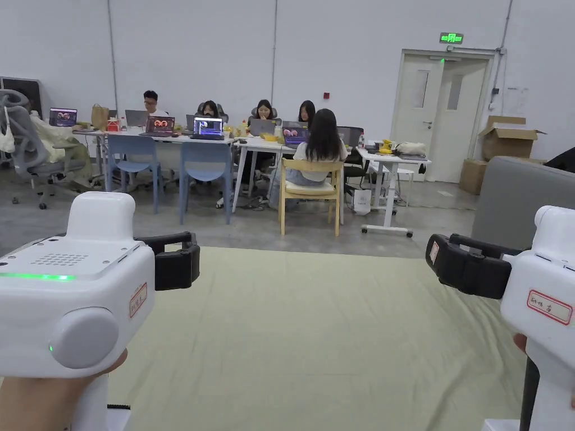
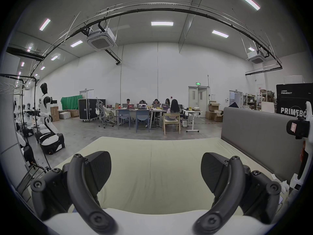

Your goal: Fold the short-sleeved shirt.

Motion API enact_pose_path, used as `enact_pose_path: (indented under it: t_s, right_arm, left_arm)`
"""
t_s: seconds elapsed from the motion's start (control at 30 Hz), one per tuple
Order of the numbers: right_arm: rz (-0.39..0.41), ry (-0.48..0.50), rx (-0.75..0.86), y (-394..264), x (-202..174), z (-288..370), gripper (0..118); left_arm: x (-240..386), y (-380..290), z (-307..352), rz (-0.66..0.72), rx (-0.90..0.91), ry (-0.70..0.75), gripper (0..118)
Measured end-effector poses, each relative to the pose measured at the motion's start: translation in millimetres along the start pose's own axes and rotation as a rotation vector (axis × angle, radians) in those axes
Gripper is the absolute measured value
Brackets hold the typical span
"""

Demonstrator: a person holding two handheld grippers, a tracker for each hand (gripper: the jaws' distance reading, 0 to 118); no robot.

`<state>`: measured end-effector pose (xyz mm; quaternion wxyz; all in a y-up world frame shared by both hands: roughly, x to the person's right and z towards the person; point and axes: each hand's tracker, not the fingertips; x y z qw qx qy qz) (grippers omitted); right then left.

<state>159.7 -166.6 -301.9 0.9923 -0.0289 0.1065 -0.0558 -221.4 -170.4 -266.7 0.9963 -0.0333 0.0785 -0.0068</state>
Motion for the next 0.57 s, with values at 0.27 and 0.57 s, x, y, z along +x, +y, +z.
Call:
enact_pose_path:
  t_s: [0.27,0.57]
  right_arm:
    - [-0.012,0.004,0.028,-0.2,4.0,5.0,118]
    - [0.062,-0.052,0.097,-9.5,-3.5,3.2,118]
  left_arm:
    - [-1.0,2.7,-0.9,0.032,0.001,-0.02,113]
    - [-0.7,4.9,-0.9,0.04,-0.001,-0.015,113]
